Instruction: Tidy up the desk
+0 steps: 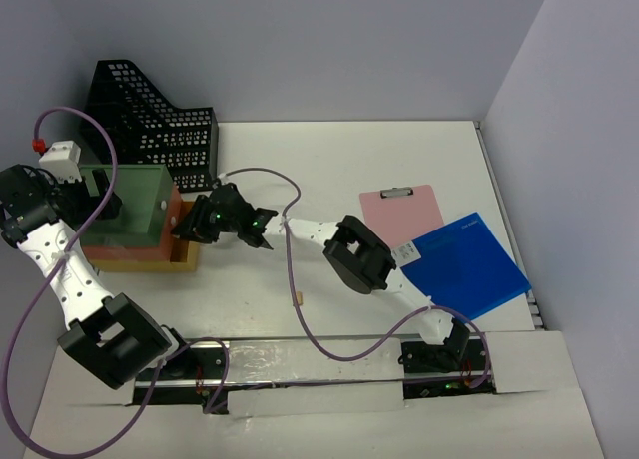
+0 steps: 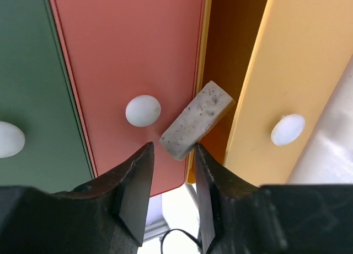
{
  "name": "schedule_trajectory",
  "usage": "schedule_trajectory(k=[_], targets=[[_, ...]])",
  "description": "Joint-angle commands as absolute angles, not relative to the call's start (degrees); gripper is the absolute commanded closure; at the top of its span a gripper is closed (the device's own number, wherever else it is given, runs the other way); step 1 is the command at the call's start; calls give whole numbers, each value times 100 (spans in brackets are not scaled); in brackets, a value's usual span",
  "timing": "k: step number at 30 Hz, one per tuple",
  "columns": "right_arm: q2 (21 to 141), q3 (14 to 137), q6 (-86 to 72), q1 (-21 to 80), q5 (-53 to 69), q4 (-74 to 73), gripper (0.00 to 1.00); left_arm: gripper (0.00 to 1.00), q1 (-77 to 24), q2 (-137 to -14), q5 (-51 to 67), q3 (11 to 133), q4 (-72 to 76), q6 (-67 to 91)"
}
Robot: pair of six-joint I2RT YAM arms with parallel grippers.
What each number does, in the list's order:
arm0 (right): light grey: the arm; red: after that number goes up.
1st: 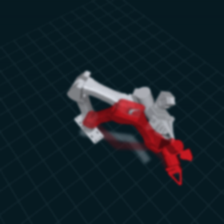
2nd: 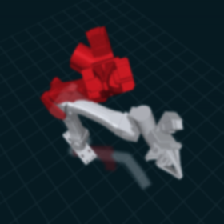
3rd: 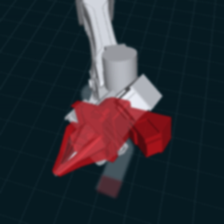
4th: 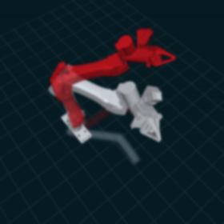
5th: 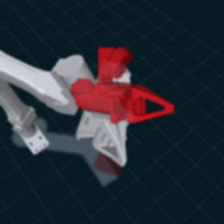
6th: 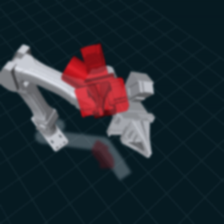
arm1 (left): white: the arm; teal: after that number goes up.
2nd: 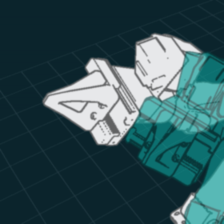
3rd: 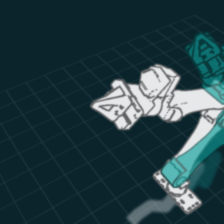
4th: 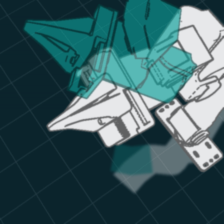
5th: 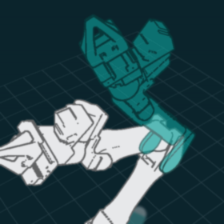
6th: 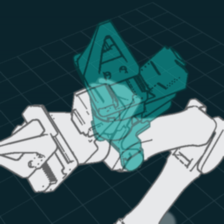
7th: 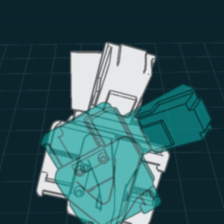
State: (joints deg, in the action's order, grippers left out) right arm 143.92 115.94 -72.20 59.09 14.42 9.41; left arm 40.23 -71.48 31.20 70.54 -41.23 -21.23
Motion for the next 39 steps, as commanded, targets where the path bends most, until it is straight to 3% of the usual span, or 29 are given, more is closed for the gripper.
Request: schedule_trajectory(k=[1, 24, 29, 34, 39], targets=[[13857, 11732, -6945, 5950, 1338, 1144, 57, 1, 4034, -7184, 3182, 7126, -4697, -1969], [13290, 11441, -6222, 5941, 1318, 930, 56, 1, 4034, -7087, 3155, 7191, -4813, -2030], [12263, 10742, -5406, 5792, 1433, 932, 57, 1, 4025, -7093, 3173, 7584, -4957, -2057], [10641, 9314, -4276, 5440, 936, 302, 57, 1, 4025, -7298, 3416, 8855, -5106, -1695], [9272, 7812, -3952, 4911, 452, -75, 56, 1, 4029, -7015, 3614, 9728, -4358, -734]])
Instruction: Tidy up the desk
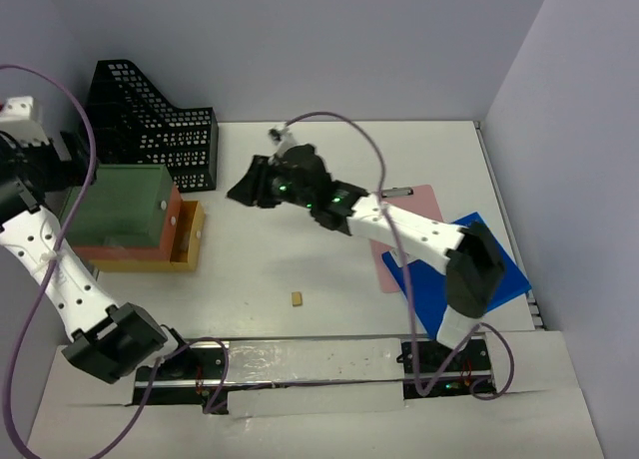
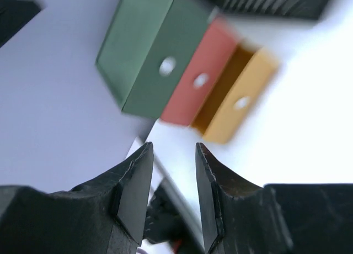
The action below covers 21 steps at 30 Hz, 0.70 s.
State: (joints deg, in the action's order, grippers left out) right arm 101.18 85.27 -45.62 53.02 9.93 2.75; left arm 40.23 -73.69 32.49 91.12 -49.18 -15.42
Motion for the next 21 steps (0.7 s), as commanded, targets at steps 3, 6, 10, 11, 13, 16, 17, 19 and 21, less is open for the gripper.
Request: schedule_trajectory(k=[3, 6, 10, 11, 13, 16, 17, 19, 21], targets=[[8364, 6788, -3829, 4654, -101, -407, 55, 1, 4010, -6740, 4073, 10154, -3984, -267], [7823, 6146, -3925, 4386, -294, -582, 53, 1, 3234, -6834, 4123, 10541, -4759, -383], [7280, 5391, -4043, 4003, -342, -684, 52, 1, 300, -6882, 2525, 10108, -5382, -1217], [7118, 5289, -4043, 3930, -359, -749, 52, 1, -212, -6803, 2260, 9858, -5380, -1523], [6860, 5024, -4062, 3660, -354, -908, 51, 1, -1818, -6812, 1215, 9161, -5448, -1884], [6497, 4728, -4127, 3270, -274, -1154, 49, 2, -3166, -7139, 900, 8586, -5703, -2045], [6352, 4572, -4149, 3064, -243, -1192, 49, 1, -3397, -7193, 1002, 8205, -5630, -2106], [6143, 4326, -4216, 2780, -149, -1218, 49, 1, -4001, -7136, 1042, 7501, -5244, -2298], [5947, 4097, -4271, 2612, -80, -1200, 49, 1, -4704, -7080, 978, 6816, -4834, -2521]])
